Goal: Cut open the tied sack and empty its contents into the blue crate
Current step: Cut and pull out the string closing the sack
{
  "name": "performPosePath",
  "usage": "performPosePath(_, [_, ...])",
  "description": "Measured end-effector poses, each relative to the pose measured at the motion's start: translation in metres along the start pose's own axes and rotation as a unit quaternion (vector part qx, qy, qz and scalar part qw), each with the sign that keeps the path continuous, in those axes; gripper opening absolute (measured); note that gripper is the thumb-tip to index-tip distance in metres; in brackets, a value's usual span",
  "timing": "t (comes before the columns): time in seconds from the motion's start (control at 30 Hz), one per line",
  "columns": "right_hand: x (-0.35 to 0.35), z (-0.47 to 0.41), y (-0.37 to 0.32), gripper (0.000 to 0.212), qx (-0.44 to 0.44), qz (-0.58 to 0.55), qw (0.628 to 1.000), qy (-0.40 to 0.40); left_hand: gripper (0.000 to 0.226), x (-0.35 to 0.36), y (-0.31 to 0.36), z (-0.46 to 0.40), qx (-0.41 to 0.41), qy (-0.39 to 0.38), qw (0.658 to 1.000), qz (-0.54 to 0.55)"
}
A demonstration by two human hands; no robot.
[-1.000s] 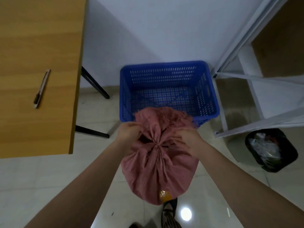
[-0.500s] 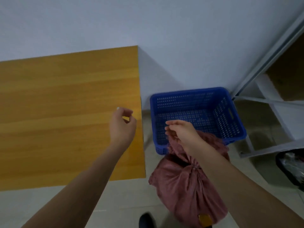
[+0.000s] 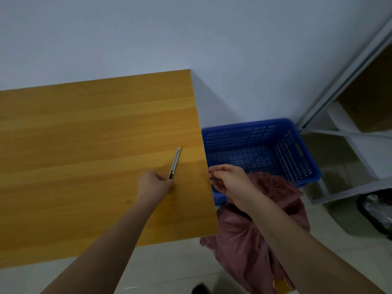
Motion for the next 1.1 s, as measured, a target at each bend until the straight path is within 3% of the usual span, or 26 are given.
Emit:
performPosePath(0.2, [-0.022, 0.017, 0.011, 0.020, 0.009, -0.030, 0.999, 0.009, 0.029, 0.010, 0.006, 0.017, -0.004, 0.013, 1.000, 0.001])
performPosePath(0.37, [-0.058, 0.029, 0.021, 0.020, 0.010, -0.072, 0.997, 0.015, 0.021, 0.037, 0.041, 0.056, 0.052, 0.010, 0.996, 0.065])
performPosePath(0.5, [-0.100, 0.041, 0.035, 0.019, 0.012, -0.113, 0.993, 0.022, 0.022, 0.084, 0.091, 0.108, 0.129, -0.039, 0.981, 0.137])
performPosePath(0.63, [-0.155, 0.061, 0.049, 0.037, -0.001, -0.141, 0.990, -0.015, 0.023, 0.156, 0.125, 0.159, 0.175, -0.100, 0.967, 0.155])
performPosePath(0.77, [-0.223, 0.078, 0.064, 0.023, -0.014, -0.166, 0.986, -0.007, 0.016, 0.224, 0.140, 0.202, 0.201, -0.148, 0.957, 0.147])
performPosePath(0.9, [-0.285, 0.089, 0.084, 0.014, -0.012, -0.156, 0.988, 0.003, 0.013, 0.282, 0.150, 0.233, 0.203, -0.180, 0.949, 0.159])
performPosePath(1.1, [-0.348, 0.083, 0.123, 0.020, 0.009, -0.117, 0.991, 0.057, 0.017, 0.349, 0.141, 0.255, 0.191, -0.235, 0.937, 0.174])
Point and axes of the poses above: each hand's wrist, its own z-axis away from the middle knuckle, its own x-axis out of the palm, y = z × x, the point moved 7 cm from there along -z, towards the middle knuckle, and after that the axes turned 7 degrees about -z, right-handed, at the moved point
